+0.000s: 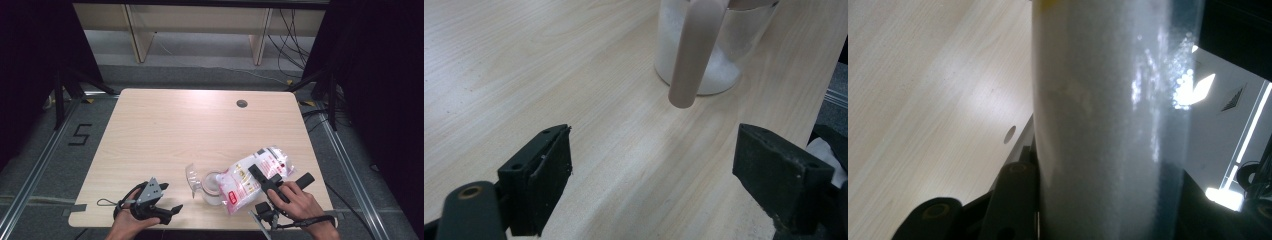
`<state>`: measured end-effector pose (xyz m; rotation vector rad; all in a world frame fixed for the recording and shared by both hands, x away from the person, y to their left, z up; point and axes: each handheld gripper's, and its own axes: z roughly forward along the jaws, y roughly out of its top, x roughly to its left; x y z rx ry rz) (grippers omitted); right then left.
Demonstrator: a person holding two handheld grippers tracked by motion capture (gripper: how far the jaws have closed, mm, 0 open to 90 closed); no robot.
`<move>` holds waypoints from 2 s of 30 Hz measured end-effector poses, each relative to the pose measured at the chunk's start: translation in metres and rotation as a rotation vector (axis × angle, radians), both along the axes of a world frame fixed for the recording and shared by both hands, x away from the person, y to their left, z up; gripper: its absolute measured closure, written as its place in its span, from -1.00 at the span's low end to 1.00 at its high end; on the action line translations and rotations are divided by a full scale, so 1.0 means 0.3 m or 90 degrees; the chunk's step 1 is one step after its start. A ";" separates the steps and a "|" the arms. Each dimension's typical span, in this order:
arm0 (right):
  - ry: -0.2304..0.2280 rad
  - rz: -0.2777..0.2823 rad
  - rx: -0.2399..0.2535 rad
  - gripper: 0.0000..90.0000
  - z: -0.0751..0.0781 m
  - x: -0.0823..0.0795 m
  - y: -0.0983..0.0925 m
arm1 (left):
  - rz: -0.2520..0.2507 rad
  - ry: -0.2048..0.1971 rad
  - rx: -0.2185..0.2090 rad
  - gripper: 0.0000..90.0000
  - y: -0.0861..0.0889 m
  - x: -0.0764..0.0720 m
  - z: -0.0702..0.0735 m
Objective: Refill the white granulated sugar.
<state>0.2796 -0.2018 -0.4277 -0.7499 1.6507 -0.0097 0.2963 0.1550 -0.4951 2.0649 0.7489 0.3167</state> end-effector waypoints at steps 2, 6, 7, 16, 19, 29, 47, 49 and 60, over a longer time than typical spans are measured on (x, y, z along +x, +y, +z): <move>0.001 0.002 -0.004 0.53 0.002 0.000 0.001 | 0.000 0.000 0.000 -0.66 0.000 0.000 0.000; 0.001 -0.005 0.003 0.53 0.000 -0.002 -0.003 | 0.000 0.000 0.000 -0.66 0.000 0.000 0.000; 0.003 -0.007 0.006 0.53 -0.001 -0.002 -0.005 | 0.000 0.000 0.000 -0.66 0.000 0.001 0.000; 0.003 -0.008 0.008 0.54 -0.001 -0.002 -0.006 | 0.000 0.000 0.000 -0.66 0.000 0.001 0.000; 0.005 -0.007 0.003 0.54 -0.001 -0.002 -0.005 | 0.000 0.002 0.001 -0.66 0.000 0.000 0.001; 0.004 -0.004 -0.002 0.54 -0.005 -0.002 -0.001 | 0.000 0.000 0.000 -0.66 0.000 0.000 0.000; -0.007 -0.002 -0.022 0.55 -0.001 -0.009 0.005 | 0.000 0.000 0.000 -0.66 0.000 0.000 0.000; -0.005 -0.002 -0.020 0.55 0.000 -0.010 0.006 | 0.000 0.000 0.000 -0.66 0.000 0.000 0.000; -0.012 -0.001 -0.033 0.56 0.006 -0.011 0.007 | -0.001 -0.001 0.004 -0.66 0.000 0.001 0.000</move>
